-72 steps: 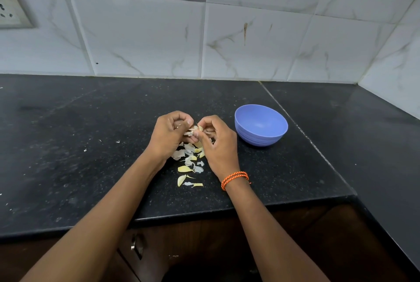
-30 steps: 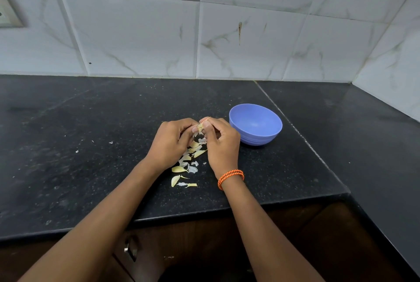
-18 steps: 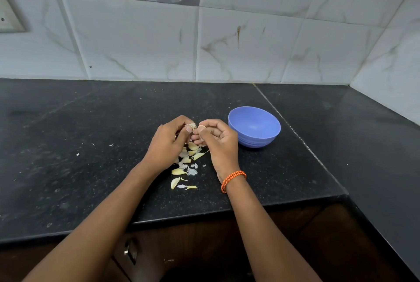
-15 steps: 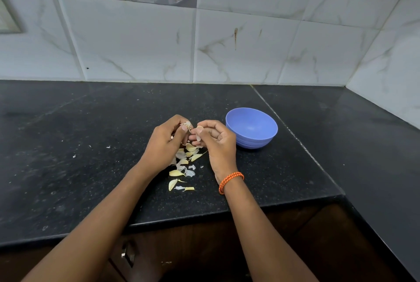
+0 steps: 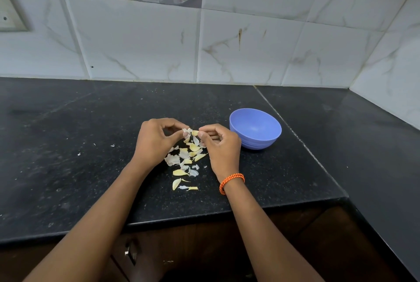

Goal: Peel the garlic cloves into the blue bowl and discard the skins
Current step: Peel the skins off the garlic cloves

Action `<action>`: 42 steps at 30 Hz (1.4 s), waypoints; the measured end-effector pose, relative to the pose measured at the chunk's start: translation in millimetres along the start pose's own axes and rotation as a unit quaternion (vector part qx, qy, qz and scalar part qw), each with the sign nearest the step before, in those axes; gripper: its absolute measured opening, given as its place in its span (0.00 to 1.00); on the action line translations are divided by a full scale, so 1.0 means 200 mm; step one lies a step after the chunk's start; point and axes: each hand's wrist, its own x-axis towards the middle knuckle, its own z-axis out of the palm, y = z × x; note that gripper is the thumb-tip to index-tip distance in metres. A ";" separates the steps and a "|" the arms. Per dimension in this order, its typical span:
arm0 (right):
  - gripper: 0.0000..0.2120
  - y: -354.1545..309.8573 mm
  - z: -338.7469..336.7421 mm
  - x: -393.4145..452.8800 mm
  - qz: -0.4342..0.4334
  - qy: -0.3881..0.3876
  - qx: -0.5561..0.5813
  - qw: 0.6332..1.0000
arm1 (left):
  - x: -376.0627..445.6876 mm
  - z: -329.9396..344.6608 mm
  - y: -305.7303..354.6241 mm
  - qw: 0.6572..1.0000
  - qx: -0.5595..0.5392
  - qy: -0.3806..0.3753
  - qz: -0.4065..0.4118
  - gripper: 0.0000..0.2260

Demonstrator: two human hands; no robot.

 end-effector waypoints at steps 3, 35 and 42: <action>0.03 0.00 0.00 0.00 -0.011 0.004 -0.010 1.000 | 0.00 0.00 -0.02 0.999 0.038 0.003 -0.006 0.04; 0.07 0.00 -0.09 0.10 0.010 -0.131 -0.147 0.980 | 0.03 0.04 -0.10 0.993 0.115 -0.032 0.006 0.07; 0.09 0.02 -0.14 -0.01 -0.004 -0.126 -0.208 0.970 | 0.01 0.06 -0.08 0.992 0.122 -0.038 0.014 0.07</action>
